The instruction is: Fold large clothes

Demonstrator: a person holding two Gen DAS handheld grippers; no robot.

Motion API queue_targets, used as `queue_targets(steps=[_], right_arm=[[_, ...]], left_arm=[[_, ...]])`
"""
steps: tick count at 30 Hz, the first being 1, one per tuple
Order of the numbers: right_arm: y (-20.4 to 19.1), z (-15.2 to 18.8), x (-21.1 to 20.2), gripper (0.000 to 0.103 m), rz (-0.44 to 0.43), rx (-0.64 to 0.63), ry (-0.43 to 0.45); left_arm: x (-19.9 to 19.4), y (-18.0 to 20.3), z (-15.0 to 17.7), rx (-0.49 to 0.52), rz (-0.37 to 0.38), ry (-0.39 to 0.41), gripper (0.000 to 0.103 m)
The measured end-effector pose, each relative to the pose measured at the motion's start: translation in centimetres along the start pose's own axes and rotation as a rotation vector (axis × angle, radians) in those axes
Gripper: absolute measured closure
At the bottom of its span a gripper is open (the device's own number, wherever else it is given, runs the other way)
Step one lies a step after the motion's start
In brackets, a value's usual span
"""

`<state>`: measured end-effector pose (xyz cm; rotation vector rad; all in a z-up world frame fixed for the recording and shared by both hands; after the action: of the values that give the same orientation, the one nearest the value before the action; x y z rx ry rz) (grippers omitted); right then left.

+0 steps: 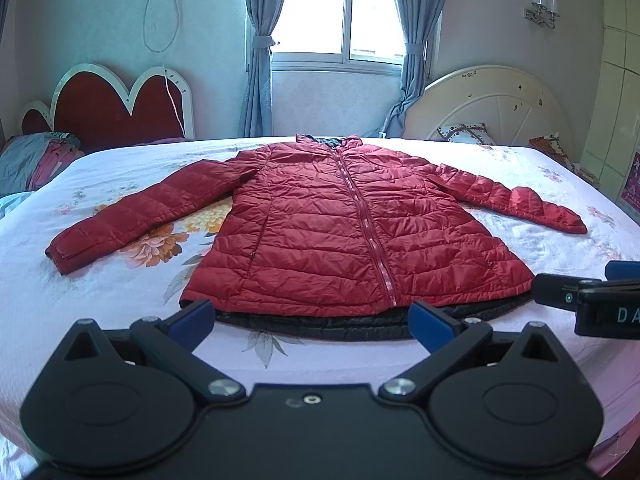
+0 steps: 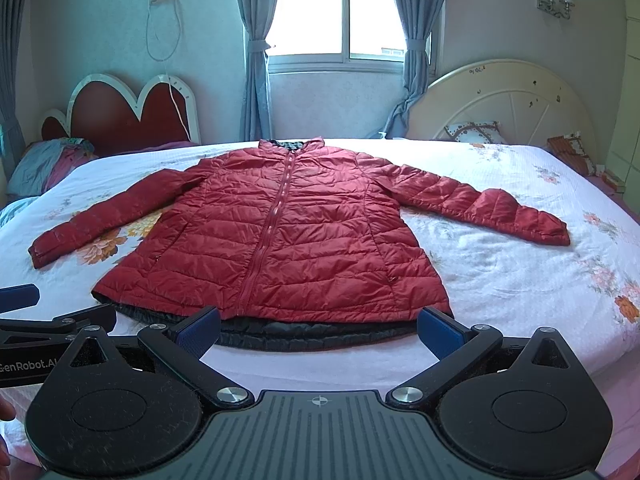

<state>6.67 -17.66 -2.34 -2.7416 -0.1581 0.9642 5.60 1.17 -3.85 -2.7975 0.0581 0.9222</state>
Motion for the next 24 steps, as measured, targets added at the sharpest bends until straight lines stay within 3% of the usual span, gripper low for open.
queue_targets(steps=[24], right_arm=[[-0.25,0.1,-0.17,0.0,-0.001,0.0,0.0]], left_arm=[[0.0,-0.22,0.13,-0.001,0.0,0.0,0.0]])
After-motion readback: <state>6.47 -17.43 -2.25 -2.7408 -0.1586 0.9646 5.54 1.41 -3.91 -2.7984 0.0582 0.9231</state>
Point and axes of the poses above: each gripper's, at about its wrist camera, not at the fingertips, and x roughly the way its jaws point, y to its right, z to its underside, the point moved 7 cm from there along x, roughly the way its jaws point, and after that the axes turned 13 degrees about x, right-handed, at the moved point
